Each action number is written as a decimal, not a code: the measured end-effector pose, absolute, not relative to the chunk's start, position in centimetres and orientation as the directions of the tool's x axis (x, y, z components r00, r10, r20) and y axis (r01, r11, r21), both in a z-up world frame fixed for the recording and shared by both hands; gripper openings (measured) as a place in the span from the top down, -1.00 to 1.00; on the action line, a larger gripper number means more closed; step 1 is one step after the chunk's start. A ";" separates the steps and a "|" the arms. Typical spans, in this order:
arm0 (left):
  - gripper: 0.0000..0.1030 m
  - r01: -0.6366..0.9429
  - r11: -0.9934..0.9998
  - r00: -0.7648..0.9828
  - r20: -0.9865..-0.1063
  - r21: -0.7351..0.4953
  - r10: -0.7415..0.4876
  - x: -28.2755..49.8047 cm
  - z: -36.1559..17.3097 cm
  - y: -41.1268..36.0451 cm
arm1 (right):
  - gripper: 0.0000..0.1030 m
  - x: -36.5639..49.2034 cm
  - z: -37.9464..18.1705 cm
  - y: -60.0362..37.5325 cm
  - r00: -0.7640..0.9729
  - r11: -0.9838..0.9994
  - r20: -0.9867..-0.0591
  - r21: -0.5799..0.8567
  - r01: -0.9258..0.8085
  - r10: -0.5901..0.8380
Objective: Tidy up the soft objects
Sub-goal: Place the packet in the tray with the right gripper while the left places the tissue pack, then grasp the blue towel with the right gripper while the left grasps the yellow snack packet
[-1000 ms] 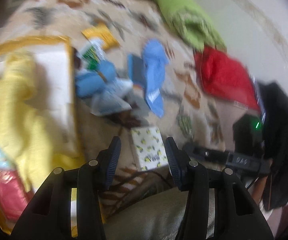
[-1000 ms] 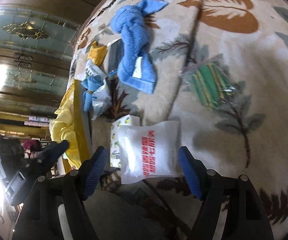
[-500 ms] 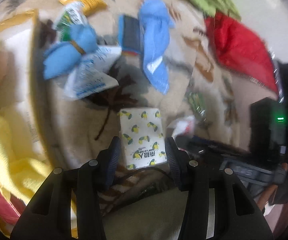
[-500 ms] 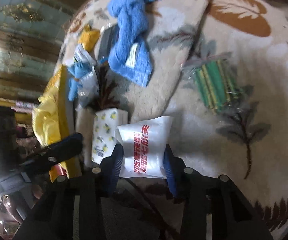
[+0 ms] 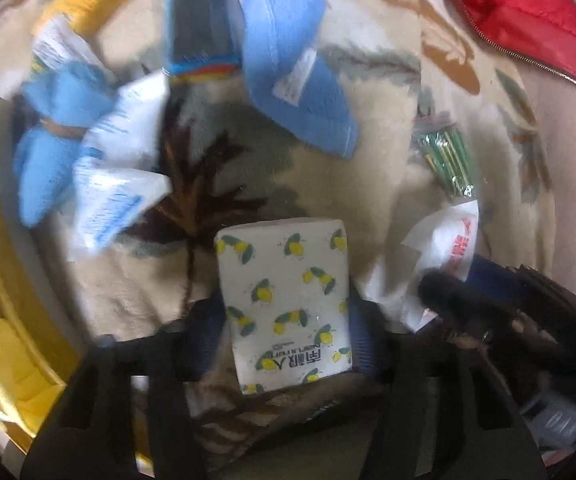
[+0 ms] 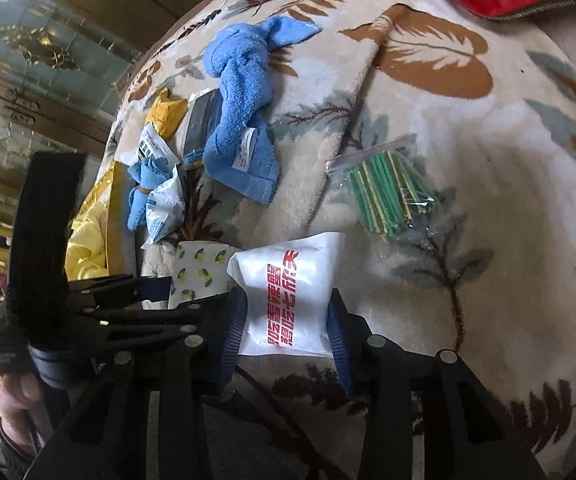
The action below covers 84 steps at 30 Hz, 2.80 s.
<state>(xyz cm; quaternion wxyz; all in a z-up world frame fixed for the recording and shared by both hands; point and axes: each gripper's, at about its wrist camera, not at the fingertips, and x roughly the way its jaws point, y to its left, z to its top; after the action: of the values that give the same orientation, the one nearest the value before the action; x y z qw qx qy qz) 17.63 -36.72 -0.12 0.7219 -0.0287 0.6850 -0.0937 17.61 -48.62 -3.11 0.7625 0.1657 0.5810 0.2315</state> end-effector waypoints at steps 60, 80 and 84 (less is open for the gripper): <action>-0.18 -0.439 0.826 0.607 -0.795 -0.355 -0.019 -1.7 5.8 -14.4 | -0.39 17.1 6.7 -26.4 0.292 0.596 -0.524 0.637 -0.489 0.800; -0.18 -0.459 0.840 0.702 -0.697 -0.289 0.144 1.5 13.3 -17.4 | -0.39 24.2 4.0 -38.4 0.535 0.605 -0.548 0.791 0.084 0.643; -0.18 -0.372 0.892 0.685 -0.724 -0.258 0.076 7.1 14.5 -20.1 | -0.39 25.0 2.2 -41.0 0.520 0.654 -0.646 0.729 0.203 0.559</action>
<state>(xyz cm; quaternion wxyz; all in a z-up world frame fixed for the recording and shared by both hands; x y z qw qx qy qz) 7.13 -20.06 14.54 0.8967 -0.1962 0.3766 0.1247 24.99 -41.00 2.21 0.7747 0.3995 0.4764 0.1150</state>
